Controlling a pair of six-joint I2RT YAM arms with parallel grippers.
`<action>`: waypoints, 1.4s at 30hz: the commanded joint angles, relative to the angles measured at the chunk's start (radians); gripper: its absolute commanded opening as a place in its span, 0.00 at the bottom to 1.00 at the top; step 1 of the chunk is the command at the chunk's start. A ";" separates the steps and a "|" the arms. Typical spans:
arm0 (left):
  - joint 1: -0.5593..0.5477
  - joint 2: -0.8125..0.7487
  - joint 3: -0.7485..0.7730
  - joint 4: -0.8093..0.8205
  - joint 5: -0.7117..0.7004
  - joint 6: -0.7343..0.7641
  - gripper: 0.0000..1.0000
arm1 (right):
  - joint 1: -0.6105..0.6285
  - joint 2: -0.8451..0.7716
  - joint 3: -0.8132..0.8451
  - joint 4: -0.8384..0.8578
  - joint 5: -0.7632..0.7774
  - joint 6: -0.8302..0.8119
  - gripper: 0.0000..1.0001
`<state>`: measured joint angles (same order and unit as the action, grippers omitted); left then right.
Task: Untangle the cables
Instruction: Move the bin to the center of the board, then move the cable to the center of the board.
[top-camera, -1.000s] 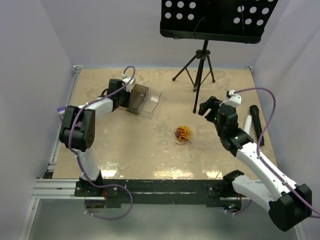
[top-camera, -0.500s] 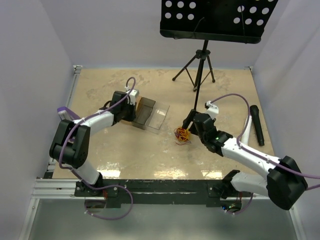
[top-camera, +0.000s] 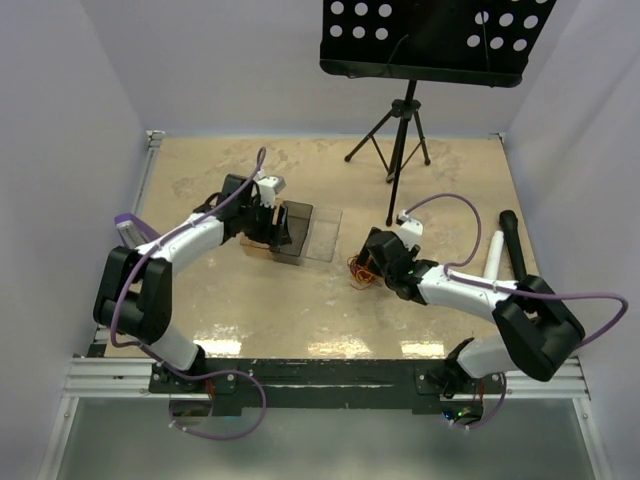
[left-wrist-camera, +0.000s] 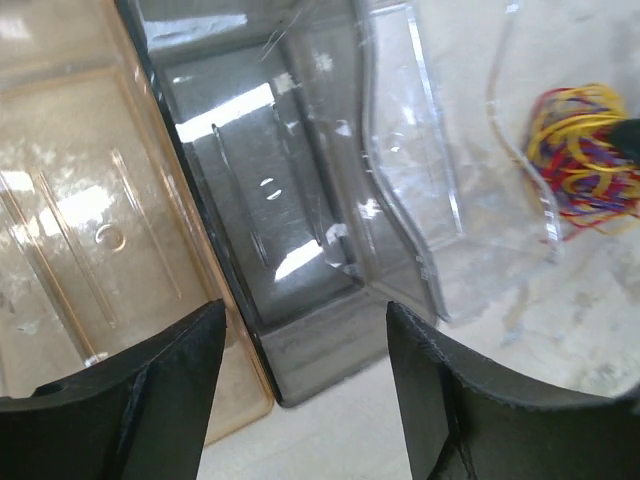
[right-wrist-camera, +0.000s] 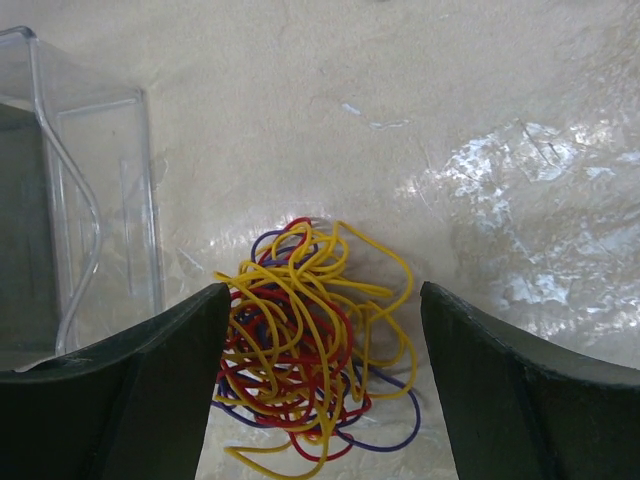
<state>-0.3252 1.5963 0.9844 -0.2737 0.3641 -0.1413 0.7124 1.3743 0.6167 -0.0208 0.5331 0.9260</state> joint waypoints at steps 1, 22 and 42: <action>0.040 -0.108 0.123 -0.110 0.141 0.074 0.71 | 0.005 0.049 0.051 0.084 0.021 0.028 0.80; 0.227 -0.133 -0.082 0.071 -0.361 0.359 0.69 | 0.400 0.088 0.026 -0.002 0.018 0.330 0.73; 0.029 -0.185 -0.156 0.053 -0.409 0.421 0.70 | 0.411 -0.069 0.209 -0.231 0.183 0.263 0.80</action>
<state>-0.2989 1.4647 0.8131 -0.2104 -0.0292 0.2554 1.1450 1.3563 0.7559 -0.1486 0.6018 1.2083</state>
